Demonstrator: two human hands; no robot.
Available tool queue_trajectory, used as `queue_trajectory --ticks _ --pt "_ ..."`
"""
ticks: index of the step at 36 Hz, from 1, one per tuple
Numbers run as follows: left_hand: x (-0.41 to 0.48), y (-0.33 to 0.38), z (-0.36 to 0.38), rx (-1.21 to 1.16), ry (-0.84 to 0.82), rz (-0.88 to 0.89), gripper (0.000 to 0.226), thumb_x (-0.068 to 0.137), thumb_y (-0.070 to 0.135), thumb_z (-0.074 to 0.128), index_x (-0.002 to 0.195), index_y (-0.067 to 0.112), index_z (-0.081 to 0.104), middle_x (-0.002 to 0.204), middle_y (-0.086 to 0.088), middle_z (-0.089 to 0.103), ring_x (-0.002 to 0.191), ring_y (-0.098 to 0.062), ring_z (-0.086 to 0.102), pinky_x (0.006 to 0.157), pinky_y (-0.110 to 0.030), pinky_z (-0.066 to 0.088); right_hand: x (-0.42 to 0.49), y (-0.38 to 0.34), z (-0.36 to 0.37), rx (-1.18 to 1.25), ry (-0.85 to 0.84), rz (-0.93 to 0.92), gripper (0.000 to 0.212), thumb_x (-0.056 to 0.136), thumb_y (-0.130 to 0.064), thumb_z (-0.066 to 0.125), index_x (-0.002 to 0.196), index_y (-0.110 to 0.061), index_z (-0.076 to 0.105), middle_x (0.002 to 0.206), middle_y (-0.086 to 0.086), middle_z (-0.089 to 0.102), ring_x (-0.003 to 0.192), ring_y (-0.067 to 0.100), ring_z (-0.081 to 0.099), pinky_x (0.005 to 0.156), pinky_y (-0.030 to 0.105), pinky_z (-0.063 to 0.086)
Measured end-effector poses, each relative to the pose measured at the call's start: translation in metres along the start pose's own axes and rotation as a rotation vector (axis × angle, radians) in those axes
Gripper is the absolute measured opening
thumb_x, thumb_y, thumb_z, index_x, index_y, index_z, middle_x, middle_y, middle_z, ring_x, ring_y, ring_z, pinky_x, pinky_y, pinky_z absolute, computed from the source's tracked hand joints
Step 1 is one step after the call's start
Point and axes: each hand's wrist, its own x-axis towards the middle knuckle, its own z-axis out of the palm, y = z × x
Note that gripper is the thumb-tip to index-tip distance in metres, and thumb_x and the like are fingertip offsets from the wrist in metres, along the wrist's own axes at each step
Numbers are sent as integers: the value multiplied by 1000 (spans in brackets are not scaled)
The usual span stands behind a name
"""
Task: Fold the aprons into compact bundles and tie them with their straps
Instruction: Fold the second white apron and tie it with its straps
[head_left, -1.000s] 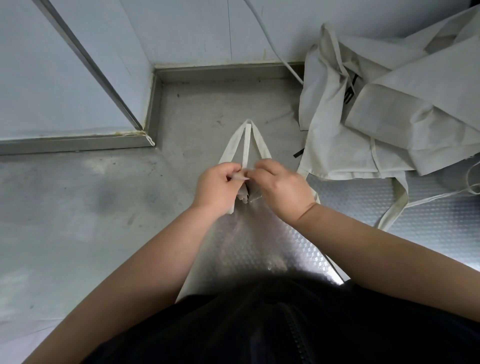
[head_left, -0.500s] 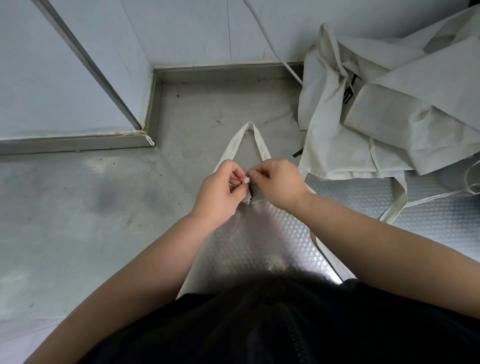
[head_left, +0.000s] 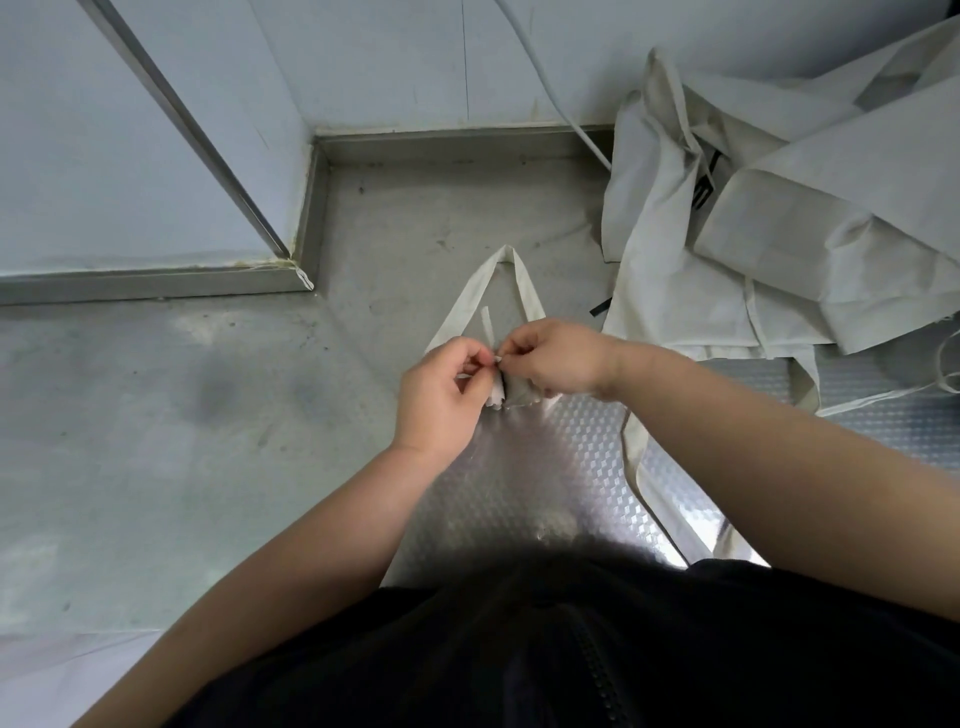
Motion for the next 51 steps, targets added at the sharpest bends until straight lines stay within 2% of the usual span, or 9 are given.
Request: queue_trajectory --ticks 4,8,24,27,32,37,44,48,51 --pt "-2 -1 3 42 39 80 9 81 10 65 84 16 71 80 9 63 61 -6 56 63 -23 46 -1 -6 -10 134 -137 124 14 93 -5 46 83 -9 56 63 5 52 52 12 38 51 23 27" --pt "-2 -4 3 168 80 220 29 82 26 56 97 9 75 95 -4 68 80 -14 63 80 -7 43 2 -4 -5 274 -74 169 27 94 -2 45 68 -7 50 57 10 48 48 13 32 50 25 22" --pt "5 -5 -5 274 65 320 24 81 28 56 80 11 73 84 -2 66 72 -16 61 59 -33 52 9 3 5 357 37 125 27 94 -5 47 68 -2 54 54 12 51 50 17 33 50 28 21" --pt "6 -5 -11 294 -61 286 20 84 27 57 85 10 68 93 1 57 78 -23 59 65 -35 53 1 7 2 168 60 8 28 95 -14 52 75 2 62 53 8 57 55 19 43 53 27 32" --pt "14 -7 -27 295 -275 152 14 85 3 61 81 15 56 91 7 43 79 -17 51 69 -7 34 -3 20 4 -316 216 -284 20 94 -18 55 103 -7 68 92 5 68 83 15 56 72 19 39" --pt "16 -13 -34 493 -268 225 14 80 -5 54 76 8 54 75 10 35 76 -18 40 65 -32 38 5 30 9 -527 300 -332 25 98 -21 46 102 -4 63 102 14 65 96 30 59 86 40 43" --pt "13 -15 -34 513 -298 169 7 83 10 60 89 14 58 91 14 38 95 -15 40 85 -42 45 4 31 6 -369 288 -225 20 97 -21 48 91 -6 60 89 1 57 86 18 52 69 24 32" --pt "7 -1 -29 359 -382 48 90 67 38 81 139 20 30 139 2 26 116 -5 37 101 -26 34 2 18 3 -155 186 -213 22 98 -22 48 93 -4 59 89 2 54 82 17 52 74 26 40" --pt "7 1 -21 443 -411 23 90 71 40 78 144 21 29 136 -2 41 120 -14 46 97 -28 38 0 12 8 3 164 -173 20 98 -22 48 94 -5 57 78 -4 52 69 7 46 62 11 38"
